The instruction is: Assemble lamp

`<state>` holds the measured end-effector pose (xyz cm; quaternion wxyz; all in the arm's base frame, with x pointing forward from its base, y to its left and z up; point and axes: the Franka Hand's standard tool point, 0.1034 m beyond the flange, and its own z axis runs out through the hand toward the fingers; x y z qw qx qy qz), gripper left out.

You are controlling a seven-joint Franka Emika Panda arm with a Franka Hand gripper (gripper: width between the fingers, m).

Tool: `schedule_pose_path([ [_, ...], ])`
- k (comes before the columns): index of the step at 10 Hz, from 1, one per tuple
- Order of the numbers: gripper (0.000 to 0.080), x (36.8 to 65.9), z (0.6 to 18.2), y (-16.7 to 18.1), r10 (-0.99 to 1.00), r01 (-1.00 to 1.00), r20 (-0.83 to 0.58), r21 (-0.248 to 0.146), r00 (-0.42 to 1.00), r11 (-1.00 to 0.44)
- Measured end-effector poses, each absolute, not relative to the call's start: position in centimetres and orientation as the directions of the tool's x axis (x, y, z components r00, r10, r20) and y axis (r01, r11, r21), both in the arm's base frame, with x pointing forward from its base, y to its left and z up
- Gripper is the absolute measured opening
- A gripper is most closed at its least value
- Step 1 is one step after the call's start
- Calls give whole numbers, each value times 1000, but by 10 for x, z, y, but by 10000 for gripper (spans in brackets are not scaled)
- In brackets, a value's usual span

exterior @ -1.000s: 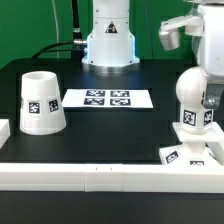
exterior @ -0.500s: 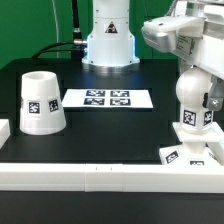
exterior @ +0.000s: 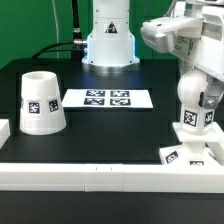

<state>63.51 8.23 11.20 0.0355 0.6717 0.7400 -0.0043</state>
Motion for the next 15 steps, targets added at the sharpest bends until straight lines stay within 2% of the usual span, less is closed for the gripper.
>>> schedule_pose_path([
  [1, 576, 635, 112, 82, 994, 994, -58, 41, -94, 97],
  [2, 576, 635, 112, 82, 998, 999, -51, 42, -28, 30],
  [6, 576, 632, 111, 81, 910, 910, -32, 32, 414, -413],
  [9, 577, 632, 111, 82, 748, 749, -26, 14, 663, -663],
  [15, 577, 631, 110, 85, 408, 408, -17, 18, 913, -913],
])
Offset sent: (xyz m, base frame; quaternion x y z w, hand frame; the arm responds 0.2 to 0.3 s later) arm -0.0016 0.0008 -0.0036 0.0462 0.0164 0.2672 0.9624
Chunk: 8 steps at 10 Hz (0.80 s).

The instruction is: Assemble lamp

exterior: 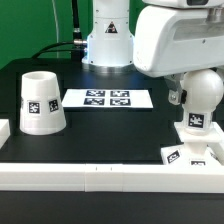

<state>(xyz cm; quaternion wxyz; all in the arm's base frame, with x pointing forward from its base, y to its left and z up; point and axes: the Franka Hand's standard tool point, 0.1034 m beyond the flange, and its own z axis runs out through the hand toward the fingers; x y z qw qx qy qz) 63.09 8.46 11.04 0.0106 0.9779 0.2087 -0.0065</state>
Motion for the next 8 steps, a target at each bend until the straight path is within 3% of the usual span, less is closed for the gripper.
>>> schedule_pose_path([
  [4, 577, 631, 111, 84, 27, 27, -13, -8, 1000, -1000],
  [8, 577, 628, 110, 86, -334, -335, -34, -14, 942, -942],
])
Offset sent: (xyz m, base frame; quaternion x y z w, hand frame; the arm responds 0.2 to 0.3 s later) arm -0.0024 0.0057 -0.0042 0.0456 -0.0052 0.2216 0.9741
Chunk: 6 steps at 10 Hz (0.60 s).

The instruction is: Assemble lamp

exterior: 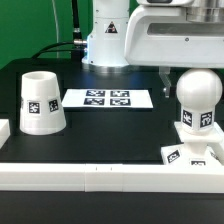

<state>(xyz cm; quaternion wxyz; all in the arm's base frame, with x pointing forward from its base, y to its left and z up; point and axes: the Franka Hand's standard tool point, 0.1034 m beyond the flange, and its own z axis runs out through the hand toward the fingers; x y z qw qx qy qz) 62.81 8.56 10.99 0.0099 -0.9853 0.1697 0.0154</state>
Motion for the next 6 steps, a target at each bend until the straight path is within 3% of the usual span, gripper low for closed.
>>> schedule_pose_path([
  [6, 577, 626, 109, 88, -726, -731, -95, -30, 681, -681],
])
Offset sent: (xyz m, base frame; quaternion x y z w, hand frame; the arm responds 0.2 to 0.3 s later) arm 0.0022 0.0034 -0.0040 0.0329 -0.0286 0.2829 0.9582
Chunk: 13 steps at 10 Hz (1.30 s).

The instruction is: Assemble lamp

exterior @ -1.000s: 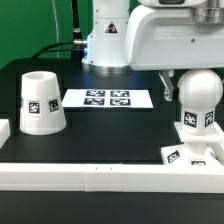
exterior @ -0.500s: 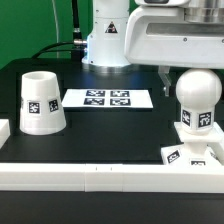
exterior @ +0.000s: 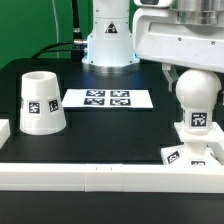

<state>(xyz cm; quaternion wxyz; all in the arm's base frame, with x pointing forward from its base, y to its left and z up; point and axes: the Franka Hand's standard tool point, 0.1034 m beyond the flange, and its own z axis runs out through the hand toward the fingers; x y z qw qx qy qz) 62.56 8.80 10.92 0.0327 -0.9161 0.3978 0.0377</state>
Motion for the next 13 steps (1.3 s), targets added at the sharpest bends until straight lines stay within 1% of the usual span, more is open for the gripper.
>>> schedule_pose_path([
  [2, 577, 626, 109, 89, -830, -837, -116, -26, 545, -546],
  [3, 577, 626, 109, 89, -844, -852, -122, -26, 522, -523],
  [4, 577, 626, 109, 90, -889, -898, -135, -20, 438, -439],
  [5, 577, 626, 109, 90, -911, -922, -150, -19, 385, -387],
  [7, 577, 626, 109, 91, -924, -936, -154, -15, 350, -352],
  [9, 577, 626, 109, 91, -919, -931, -153, -17, 364, -366],
  [10, 671, 626, 109, 91, -900, -912, -152, -25, 408, -409],
  [11, 691, 626, 109, 91, -877, -888, -150, -33, 457, -458],
  [13, 697, 627, 111, 91, -760, -771, -134, -63, 636, -634],
])
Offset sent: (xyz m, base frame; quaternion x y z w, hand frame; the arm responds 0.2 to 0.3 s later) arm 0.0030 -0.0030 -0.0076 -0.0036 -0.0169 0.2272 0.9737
